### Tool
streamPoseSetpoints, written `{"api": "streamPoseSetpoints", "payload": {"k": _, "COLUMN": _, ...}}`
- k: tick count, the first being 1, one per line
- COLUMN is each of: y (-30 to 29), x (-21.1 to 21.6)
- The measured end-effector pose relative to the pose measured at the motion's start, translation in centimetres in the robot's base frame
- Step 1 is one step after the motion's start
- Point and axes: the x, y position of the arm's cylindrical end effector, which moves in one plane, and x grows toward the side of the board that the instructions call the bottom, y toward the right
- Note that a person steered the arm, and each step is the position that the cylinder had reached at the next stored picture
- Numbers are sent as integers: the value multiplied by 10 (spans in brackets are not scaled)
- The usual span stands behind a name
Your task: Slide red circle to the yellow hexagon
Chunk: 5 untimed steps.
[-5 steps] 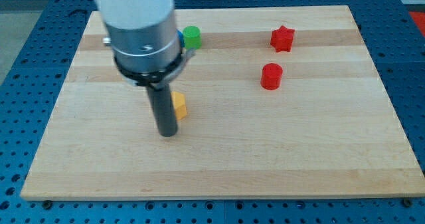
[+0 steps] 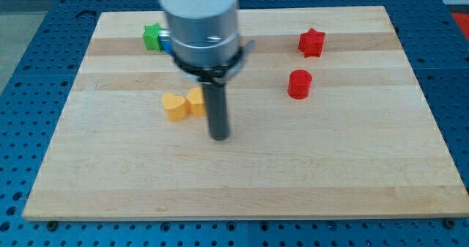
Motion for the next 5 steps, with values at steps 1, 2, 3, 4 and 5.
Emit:
{"api": "streamPoseSetpoints", "payload": {"k": 1, "y": 88, "x": -8}}
{"api": "streamPoseSetpoints", "payload": {"k": 2, "y": 163, "x": -43}}
{"api": "streamPoseSetpoints", "payload": {"k": 3, "y": 185, "x": -86}}
{"api": "streamPoseSetpoints", "payload": {"k": 4, "y": 158, "x": -96}}
{"api": "streamPoseSetpoints", "payload": {"k": 5, "y": 92, "x": -89}}
